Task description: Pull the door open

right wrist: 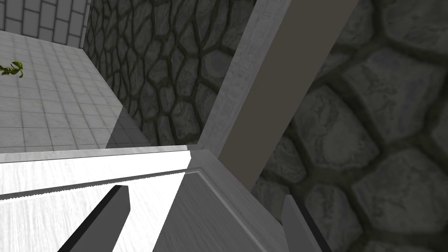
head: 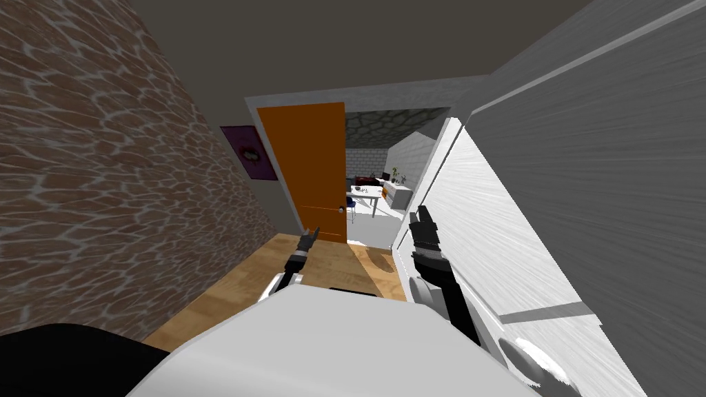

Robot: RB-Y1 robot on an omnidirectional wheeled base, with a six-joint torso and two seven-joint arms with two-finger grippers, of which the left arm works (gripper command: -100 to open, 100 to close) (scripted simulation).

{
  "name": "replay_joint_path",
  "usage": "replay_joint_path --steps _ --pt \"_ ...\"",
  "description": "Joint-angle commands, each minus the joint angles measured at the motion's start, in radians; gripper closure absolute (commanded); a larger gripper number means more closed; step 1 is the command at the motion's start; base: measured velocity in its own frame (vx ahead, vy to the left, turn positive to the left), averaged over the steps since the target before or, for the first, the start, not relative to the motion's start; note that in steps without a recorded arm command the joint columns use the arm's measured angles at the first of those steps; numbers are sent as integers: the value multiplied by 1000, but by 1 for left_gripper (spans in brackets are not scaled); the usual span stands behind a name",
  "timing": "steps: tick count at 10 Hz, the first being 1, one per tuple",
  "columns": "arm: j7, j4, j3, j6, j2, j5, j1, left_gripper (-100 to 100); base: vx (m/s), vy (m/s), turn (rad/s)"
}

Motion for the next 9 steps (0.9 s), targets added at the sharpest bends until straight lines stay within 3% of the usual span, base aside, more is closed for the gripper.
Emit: replay_joint_path --steps 1,9 --pt "-32 33 10 -6 0 -6 -9 -100 112 -17 -65" --pt "-173 199 58 -48 -4 -33 -48 -100 105 -14 -64"
